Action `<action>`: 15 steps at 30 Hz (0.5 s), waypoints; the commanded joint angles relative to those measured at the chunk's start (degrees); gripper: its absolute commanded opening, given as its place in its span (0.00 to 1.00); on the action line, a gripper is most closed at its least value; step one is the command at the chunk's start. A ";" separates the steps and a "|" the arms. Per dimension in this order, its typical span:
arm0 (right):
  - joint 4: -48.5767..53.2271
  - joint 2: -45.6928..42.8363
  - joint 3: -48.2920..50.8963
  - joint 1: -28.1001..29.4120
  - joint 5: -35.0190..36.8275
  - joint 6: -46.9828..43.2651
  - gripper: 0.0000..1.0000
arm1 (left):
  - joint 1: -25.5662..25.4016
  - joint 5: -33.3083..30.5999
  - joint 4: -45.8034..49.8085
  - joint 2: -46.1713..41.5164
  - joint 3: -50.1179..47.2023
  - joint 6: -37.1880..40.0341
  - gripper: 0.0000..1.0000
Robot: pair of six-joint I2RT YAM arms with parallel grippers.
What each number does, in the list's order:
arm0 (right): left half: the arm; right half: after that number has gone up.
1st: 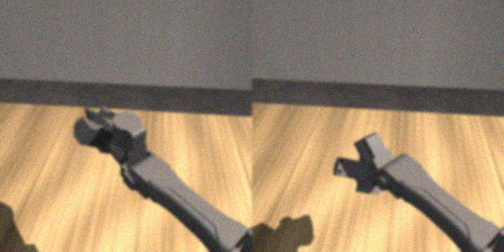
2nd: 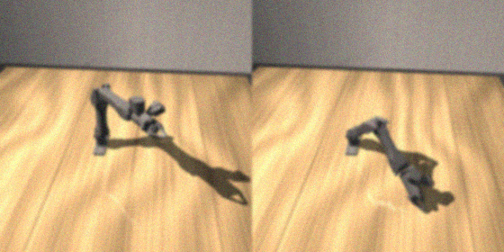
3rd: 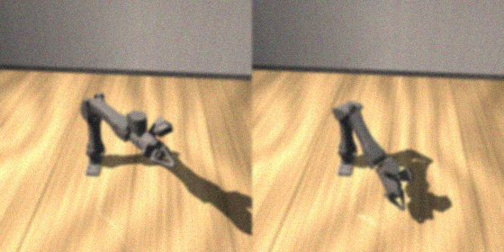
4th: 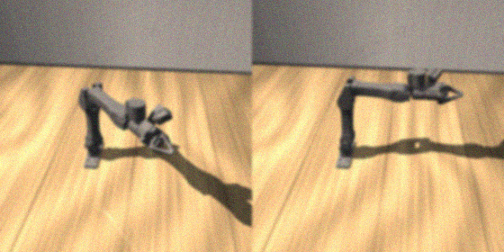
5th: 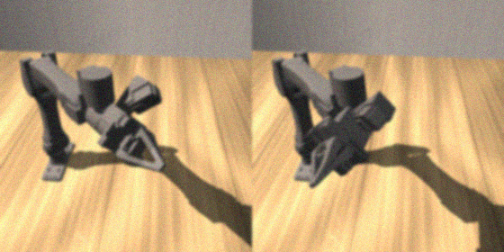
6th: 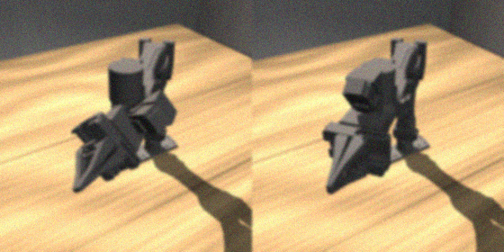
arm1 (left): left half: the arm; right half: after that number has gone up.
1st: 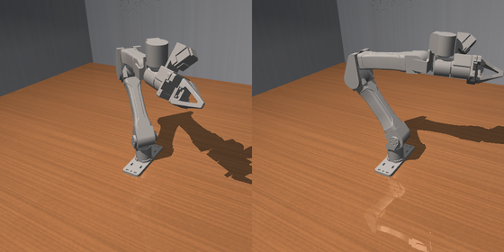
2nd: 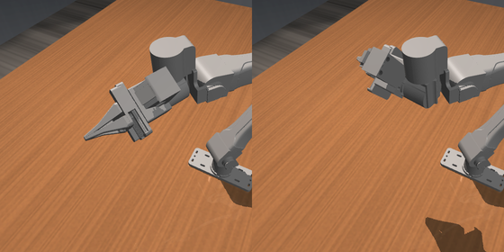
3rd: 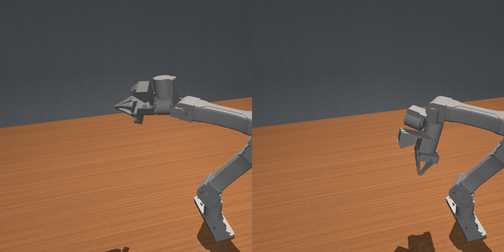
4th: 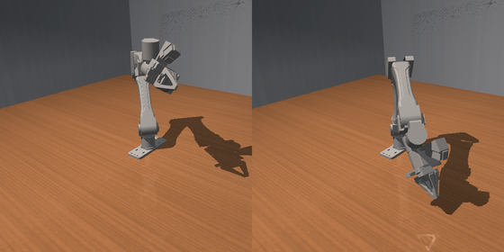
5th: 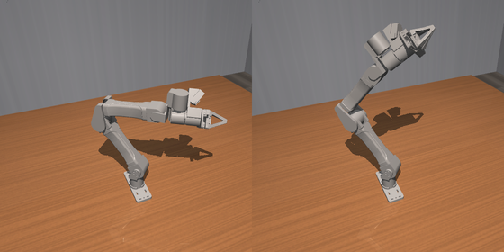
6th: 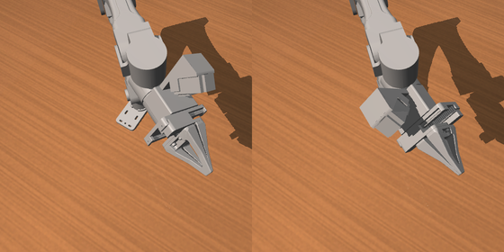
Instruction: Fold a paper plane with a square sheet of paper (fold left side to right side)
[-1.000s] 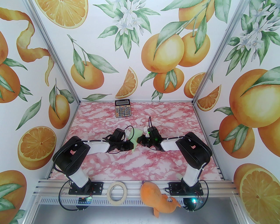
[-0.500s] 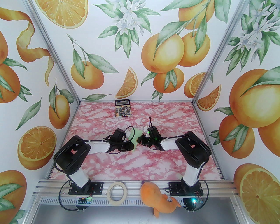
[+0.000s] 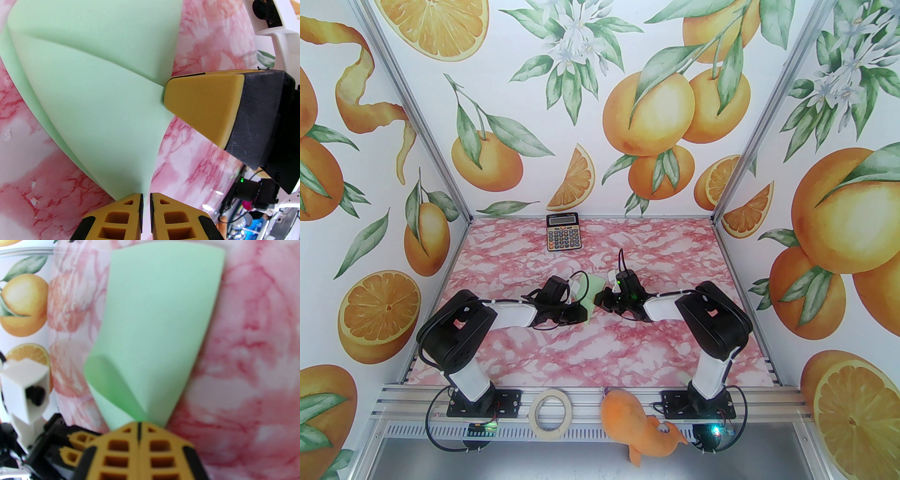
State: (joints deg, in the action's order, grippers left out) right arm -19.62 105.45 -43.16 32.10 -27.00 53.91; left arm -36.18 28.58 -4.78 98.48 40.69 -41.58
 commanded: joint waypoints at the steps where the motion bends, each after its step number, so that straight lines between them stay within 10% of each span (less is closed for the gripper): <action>1: 0.28 1.46 -0.82 -0.50 0.68 -0.74 0.00 | -0.32 0.90 -0.92 0.73 0.49 0.89 0.15; 15: 0.10 1.20 -0.53 -0.75 1.16 -0.44 0.00 | -0.25 0.61 0.07 -1.39 1.37 1.28 0.17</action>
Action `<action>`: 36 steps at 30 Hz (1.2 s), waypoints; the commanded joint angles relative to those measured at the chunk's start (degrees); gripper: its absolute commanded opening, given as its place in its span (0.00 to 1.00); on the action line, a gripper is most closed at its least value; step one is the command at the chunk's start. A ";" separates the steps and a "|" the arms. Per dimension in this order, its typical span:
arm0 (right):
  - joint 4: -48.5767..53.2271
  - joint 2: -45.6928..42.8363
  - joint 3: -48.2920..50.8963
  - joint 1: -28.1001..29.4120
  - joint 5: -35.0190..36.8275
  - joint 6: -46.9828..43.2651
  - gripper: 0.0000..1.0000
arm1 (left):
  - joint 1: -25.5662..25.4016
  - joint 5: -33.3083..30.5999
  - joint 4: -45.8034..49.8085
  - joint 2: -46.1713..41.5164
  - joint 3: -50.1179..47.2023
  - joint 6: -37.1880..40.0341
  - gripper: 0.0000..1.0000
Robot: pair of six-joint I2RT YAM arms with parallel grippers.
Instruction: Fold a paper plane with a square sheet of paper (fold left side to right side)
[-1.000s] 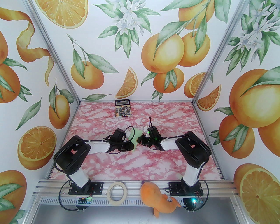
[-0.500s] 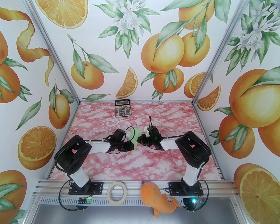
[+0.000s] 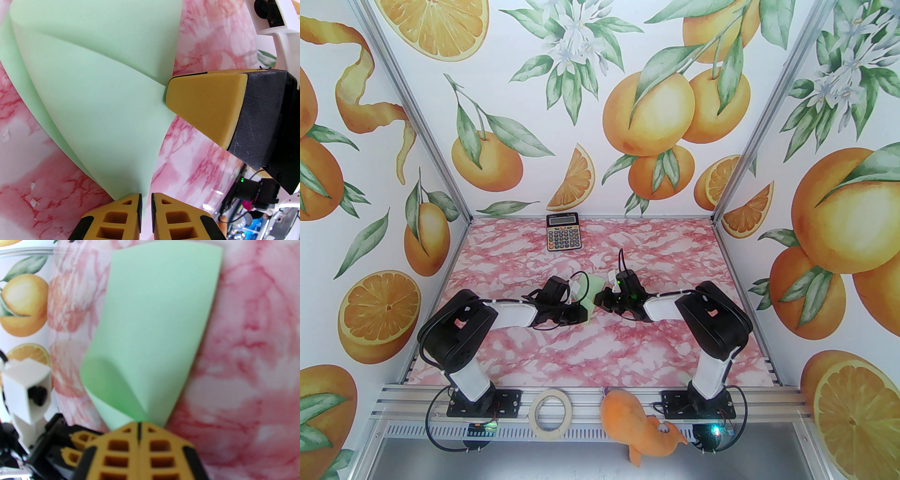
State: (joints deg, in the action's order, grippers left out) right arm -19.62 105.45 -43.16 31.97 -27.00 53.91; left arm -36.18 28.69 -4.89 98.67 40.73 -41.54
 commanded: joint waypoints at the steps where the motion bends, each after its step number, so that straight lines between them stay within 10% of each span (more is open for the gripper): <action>1: 0.10 1.21 -0.57 -0.67 1.19 -0.47 0.00 | -0.29 0.42 0.40 -1.80 1.43 1.32 0.17; 36: 0.72 1.54 -0.79 -0.67 1.86 -0.44 0.00 | -1.13 2.32 -3.36 1.04 -0.13 0.23 0.16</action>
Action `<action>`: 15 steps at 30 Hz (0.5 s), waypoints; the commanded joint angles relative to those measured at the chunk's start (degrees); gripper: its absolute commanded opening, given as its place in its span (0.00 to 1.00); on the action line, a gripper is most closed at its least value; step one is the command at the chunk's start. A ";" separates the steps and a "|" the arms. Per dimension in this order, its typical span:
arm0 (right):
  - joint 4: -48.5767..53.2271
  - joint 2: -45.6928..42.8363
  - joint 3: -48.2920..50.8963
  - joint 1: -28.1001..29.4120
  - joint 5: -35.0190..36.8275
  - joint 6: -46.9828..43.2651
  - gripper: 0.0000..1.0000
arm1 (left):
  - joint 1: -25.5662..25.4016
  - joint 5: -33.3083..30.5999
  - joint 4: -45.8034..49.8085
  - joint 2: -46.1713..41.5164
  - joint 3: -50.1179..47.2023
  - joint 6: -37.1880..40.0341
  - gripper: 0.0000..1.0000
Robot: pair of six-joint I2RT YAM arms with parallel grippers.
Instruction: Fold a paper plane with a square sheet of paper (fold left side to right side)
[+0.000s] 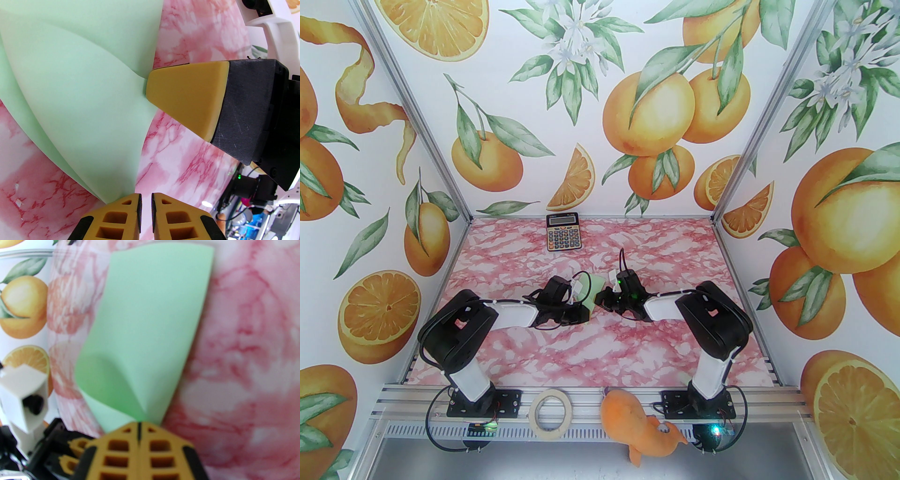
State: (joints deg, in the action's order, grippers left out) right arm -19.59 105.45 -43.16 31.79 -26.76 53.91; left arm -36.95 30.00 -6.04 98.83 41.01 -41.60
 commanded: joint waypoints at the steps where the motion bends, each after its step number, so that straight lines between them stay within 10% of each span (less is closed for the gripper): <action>1: 0.73 1.46 -0.79 -0.51 1.62 -0.47 0.00 | -0.33 1.00 -2.38 0.97 -0.46 0.16 0.16; 15: 1.75 1.94 -1.49 -0.59 2.20 -0.65 0.00 | -0.48 1.06 -2.83 1.01 -0.80 0.00 0.16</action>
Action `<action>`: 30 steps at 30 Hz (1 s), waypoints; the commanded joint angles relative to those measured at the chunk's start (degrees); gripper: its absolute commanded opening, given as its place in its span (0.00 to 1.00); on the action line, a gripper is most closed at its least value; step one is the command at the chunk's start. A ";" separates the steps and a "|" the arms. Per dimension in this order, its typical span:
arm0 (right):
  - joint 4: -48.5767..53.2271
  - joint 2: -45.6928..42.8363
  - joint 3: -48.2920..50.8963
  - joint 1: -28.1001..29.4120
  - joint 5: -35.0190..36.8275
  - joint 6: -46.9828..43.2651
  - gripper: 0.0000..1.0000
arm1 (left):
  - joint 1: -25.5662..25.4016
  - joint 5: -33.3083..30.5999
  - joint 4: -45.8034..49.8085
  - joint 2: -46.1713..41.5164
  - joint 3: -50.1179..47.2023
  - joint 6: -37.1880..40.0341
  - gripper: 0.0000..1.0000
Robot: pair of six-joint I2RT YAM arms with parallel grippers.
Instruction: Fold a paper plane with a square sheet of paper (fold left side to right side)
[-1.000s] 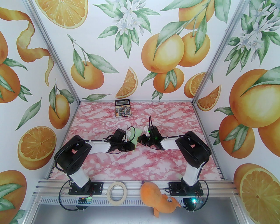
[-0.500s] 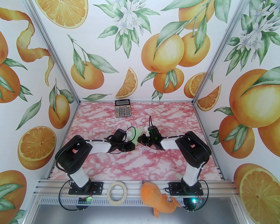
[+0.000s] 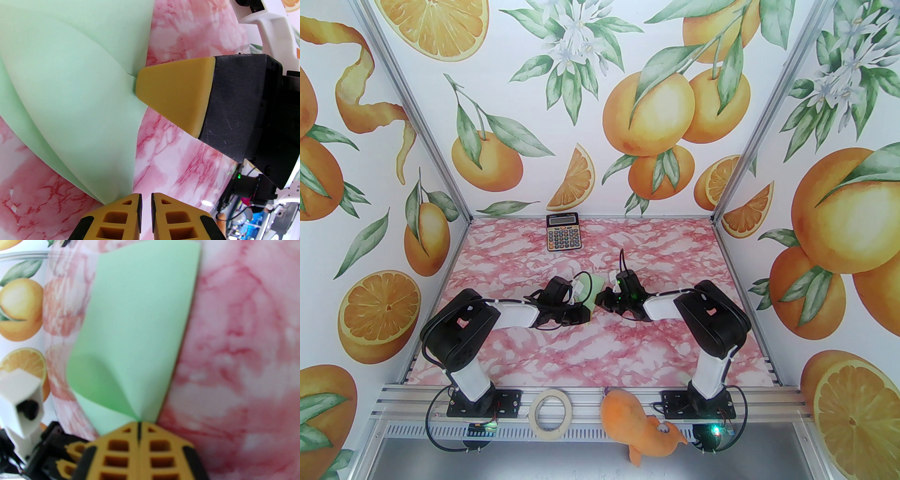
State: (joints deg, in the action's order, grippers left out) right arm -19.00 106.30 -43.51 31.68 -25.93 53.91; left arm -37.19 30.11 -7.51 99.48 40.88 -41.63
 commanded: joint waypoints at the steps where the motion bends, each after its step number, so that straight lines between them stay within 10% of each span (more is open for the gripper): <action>1: 1.28 1.07 -1.14 -0.43 1.37 -0.65 0.00 | -0.25 1.00 -1.37 0.28 -0.63 0.05 0.16; 30: 4.06 1.57 -3.60 -0.33 1.64 -2.22 0.00 | -0.33 0.28 0.46 -1.68 -0.05 0.55 0.16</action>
State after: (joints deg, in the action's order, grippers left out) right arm -15.84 106.37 -45.69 31.68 -25.50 52.58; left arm -37.26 30.09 -7.38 99.37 40.58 -41.63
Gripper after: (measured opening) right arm 0.047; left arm 0.161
